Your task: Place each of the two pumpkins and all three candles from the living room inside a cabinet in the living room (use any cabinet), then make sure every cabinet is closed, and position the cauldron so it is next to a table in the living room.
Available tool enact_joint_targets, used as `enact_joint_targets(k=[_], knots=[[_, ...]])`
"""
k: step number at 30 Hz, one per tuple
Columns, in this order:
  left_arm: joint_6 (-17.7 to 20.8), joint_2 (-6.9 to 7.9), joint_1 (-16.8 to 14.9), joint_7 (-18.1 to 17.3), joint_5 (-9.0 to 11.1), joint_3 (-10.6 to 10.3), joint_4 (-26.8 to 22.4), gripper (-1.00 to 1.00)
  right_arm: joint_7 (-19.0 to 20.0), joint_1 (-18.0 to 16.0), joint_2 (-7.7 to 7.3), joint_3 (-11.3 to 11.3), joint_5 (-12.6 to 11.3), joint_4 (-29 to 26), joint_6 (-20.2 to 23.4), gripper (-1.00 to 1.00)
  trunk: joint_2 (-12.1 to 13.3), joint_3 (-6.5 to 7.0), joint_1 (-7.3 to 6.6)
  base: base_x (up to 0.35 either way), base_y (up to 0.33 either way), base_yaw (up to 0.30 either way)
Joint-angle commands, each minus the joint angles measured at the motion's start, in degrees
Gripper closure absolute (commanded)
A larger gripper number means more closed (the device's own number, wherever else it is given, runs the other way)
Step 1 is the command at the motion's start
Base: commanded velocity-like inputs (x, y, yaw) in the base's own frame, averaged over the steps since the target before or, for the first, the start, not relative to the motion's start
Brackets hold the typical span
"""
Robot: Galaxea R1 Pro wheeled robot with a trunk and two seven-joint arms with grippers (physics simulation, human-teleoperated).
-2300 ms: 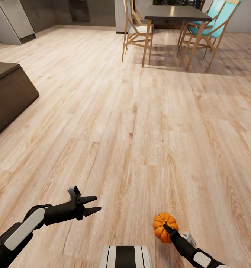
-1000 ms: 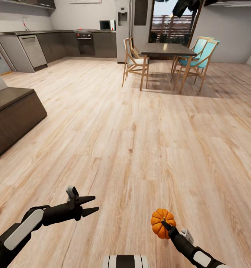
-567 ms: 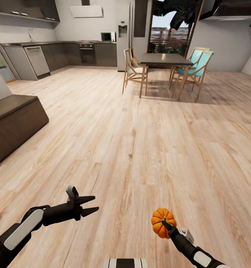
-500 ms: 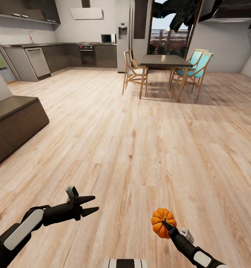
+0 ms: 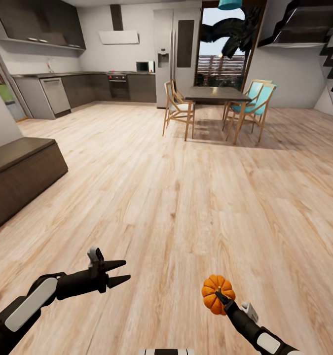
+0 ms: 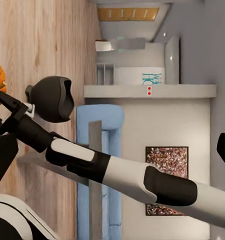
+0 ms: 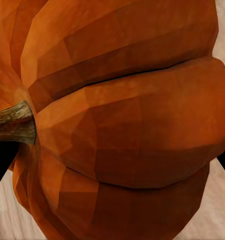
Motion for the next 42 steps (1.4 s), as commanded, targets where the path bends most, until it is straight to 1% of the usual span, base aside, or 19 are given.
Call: enact_joint_targets(k=[1, 9, 14, 22, 42], knots=[[0.2, 0.07, -0.1, -0.1, 0.1, -0.1, 0.0, -1.00, 0.2, 0.0, -0.02, 0.4, -0.5, 0.0, 0.3, 1.00, 0.0, 0.18, -0.03, 0.000, 0.000, 0.133], [0.2, 0.15, -0.1, -0.1, 0.5, -0.1, 0.0, -1.00, 0.1, 0.0, -0.02, 0.4, -0.5, 0.2, 0.1, 1.00, 0.1, 1.96, -0.24, -0.005, 0.000, 0.254], [0.2, 0.15, -0.1, -0.1, 0.5, -0.1, 0.0, -1.00, 0.1, 0.0, 0.05, 0.4, -0.5, 0.3, 0.1, 1.00, 0.2, 3.06, -0.37, -0.130, 0.000, 0.287], [0.2, 0.42, -0.1, -0.5, 0.3, 0.1, -1.6, -1.00, -0.1, 0.0, 0.25, 0.4, -0.5, 0.3, 0.1, 1.00, 0.2, 3.06, -0.37, -0.025, 0.000, 0.289], [0.2, 0.39, -0.1, -0.3, 0.3, 0.1, -1.6, -1.00, -0.2, 0.0, 0.43, 0.4, -0.5, 0.4, 0.1, 1.00, 0.2, 3.06, -0.37, 0.000, 0.043, 0.289]])
